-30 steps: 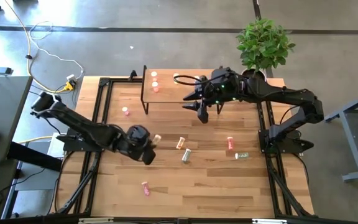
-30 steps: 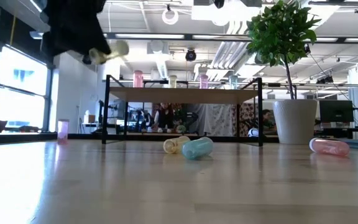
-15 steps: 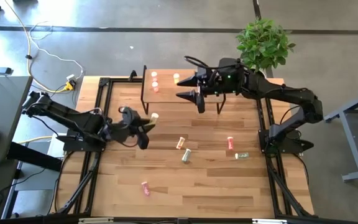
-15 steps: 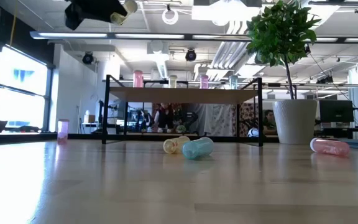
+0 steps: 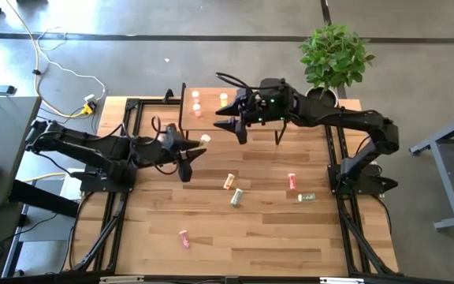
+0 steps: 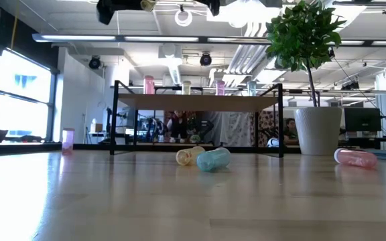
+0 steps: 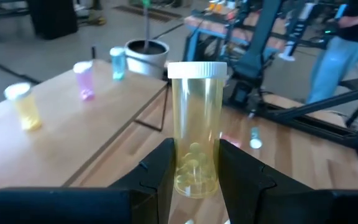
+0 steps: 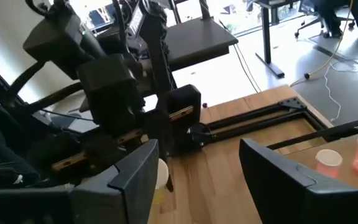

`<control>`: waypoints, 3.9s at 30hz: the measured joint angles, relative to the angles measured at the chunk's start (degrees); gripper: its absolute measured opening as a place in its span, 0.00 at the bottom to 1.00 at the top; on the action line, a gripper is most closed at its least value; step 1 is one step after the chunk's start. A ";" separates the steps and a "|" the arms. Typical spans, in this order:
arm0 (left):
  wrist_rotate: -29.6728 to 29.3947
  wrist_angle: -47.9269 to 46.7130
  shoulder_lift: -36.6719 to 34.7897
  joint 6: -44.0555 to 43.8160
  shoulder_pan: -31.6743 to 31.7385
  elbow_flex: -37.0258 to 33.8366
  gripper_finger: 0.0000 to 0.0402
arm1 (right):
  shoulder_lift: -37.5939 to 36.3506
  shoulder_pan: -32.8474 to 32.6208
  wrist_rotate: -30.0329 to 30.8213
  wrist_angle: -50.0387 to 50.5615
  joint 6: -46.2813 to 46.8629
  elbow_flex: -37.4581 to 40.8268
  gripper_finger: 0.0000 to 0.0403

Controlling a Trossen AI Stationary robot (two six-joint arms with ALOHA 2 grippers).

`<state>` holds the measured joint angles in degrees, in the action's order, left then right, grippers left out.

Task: Pick and place medicine bottles onto shelf by color
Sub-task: Put the bottom yellow pill bottle aligned with the yellow pill bottle on the shelf

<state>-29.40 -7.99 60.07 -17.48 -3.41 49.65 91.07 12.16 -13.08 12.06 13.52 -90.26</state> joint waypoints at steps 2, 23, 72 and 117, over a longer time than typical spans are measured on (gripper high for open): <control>2.30 1.11 0.02 1.74 1.09 0.00 0.25 | 0.29 -0.18 0.00 -0.15 0.67 0.00 0.54; 15.91 8.35 0.02 8.72 10.57 0.02 0.25 | 0.59 -2.83 -1.35 -2.49 -9.38 0.00 0.54; 15.40 12.25 2.05 13.67 11.38 0.04 0.25 | 2.76 -3.17 0.83 -2.38 -6.01 0.00 0.42; 9.66 10.38 0.14 19.33 11.34 0.04 0.59 | 0.87 -2.90 9.81 0.46 -6.19 0.00 0.26</control>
<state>-19.74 2.39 60.22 1.85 7.92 49.69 91.93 9.27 -3.27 12.51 7.33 -90.26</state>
